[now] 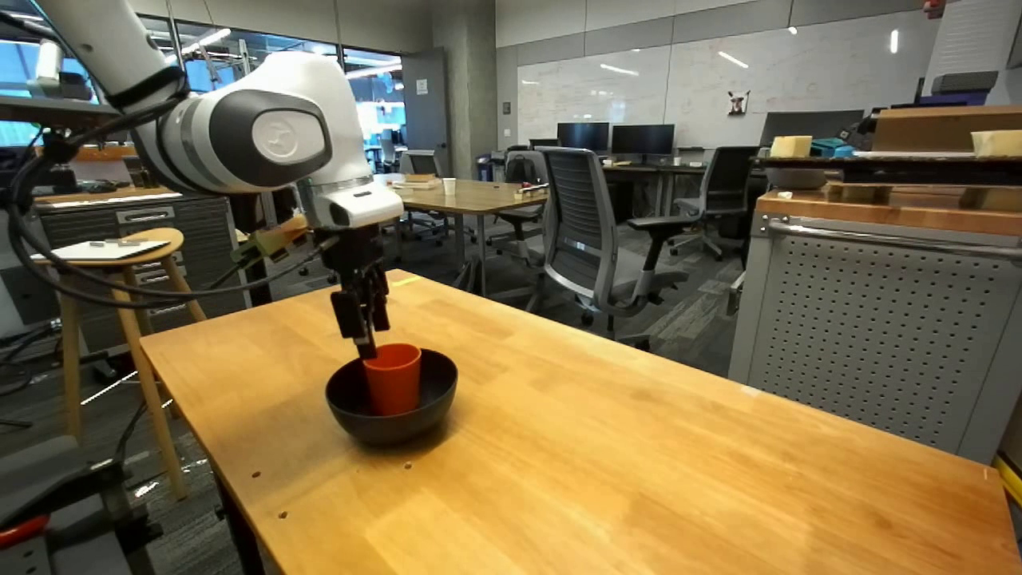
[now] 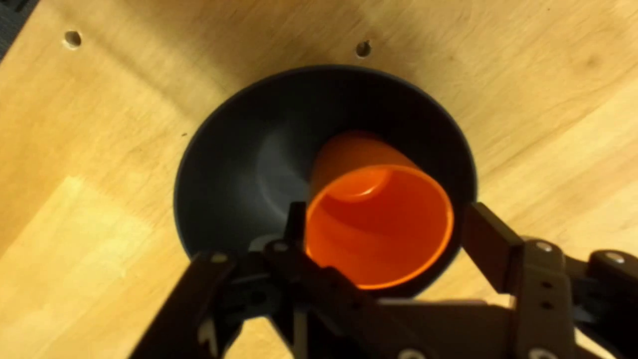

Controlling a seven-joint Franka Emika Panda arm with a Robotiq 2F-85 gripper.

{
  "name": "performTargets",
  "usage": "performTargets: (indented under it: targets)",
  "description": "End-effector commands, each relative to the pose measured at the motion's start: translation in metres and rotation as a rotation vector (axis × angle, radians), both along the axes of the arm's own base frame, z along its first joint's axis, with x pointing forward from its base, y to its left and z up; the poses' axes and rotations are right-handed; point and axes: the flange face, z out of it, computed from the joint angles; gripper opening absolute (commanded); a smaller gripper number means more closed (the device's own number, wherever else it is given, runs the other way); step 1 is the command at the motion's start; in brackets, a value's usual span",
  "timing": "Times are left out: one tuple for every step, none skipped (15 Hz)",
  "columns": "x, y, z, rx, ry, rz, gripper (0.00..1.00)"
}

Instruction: Place the orange cup inside the black bowl

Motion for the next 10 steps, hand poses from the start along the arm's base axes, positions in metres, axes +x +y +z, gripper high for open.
performTargets:
  targets:
    - [-0.016, 0.039, 0.061, -0.024, -0.054, 0.139, 1.0]
    - [-0.02, 0.055, 0.076, -0.036, -0.04, 0.199, 1.0]
    - [-0.024, 0.074, 0.09, -0.03, -0.015, 0.261, 1.0]
    - [-0.029, 0.096, 0.104, -0.025, 0.017, 0.315, 1.0]
    - [-0.034, 0.117, 0.117, -0.009, 0.051, 0.369, 1.0]
    - [-0.038, 0.138, 0.129, 0.01, 0.08, 0.419, 1.0]
    - [-0.042, 0.156, 0.14, 0.026, 0.108, 0.469, 1.0]
    - [-0.045, 0.174, 0.152, 0.045, 0.133, 0.521, 1.0]
    - [-0.047, 0.188, 0.162, 0.059, 0.152, 0.573, 1.0]
    - [-0.049, 0.171, 0.141, 0.023, 0.117, 0.485, 1.0]
